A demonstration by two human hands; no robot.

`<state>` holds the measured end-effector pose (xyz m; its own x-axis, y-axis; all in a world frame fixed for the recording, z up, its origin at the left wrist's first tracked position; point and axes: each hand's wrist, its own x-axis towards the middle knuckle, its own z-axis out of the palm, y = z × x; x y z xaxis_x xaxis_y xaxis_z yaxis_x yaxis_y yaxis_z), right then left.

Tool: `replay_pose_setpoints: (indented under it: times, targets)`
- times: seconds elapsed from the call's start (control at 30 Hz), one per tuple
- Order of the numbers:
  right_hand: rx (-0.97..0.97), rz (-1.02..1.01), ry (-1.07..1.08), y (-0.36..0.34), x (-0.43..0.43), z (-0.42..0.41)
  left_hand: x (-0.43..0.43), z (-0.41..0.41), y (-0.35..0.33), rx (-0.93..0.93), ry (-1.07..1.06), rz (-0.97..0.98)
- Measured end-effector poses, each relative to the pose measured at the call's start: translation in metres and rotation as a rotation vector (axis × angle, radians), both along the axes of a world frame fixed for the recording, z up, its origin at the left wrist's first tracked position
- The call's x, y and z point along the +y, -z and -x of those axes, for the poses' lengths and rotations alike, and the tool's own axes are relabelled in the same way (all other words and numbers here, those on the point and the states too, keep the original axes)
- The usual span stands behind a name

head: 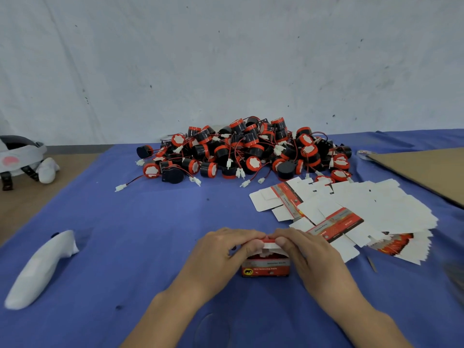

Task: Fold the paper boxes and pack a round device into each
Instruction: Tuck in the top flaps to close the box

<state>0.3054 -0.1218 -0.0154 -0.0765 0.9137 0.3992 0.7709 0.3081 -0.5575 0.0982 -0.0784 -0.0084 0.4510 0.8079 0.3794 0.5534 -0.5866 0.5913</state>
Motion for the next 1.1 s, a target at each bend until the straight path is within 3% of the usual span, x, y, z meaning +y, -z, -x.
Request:
replay_pose_setpoints:
  times: [0.13, 0.3, 0.77, 1.1]
  targets:
    - [0.034, 0.070, -0.095, 0.007, 0.000, -0.007, -0.001, 0.004, 0.006, -0.013, 0.035, 0.058]
    - [0.004, 0.005, -0.112, 0.010, -0.002, -0.008, -0.003, 0.004, 0.011, -0.042, 0.039, 0.097]
    - [-0.022, 0.064, -0.172, 0.011, -0.006, -0.015, -0.006, 0.017, 0.017, 0.029, 0.067, 0.068]
    - [0.066, 0.031, -0.170, 0.012, -0.006, -0.014, -0.007, 0.019, 0.015, 0.070, 0.080, 0.033]
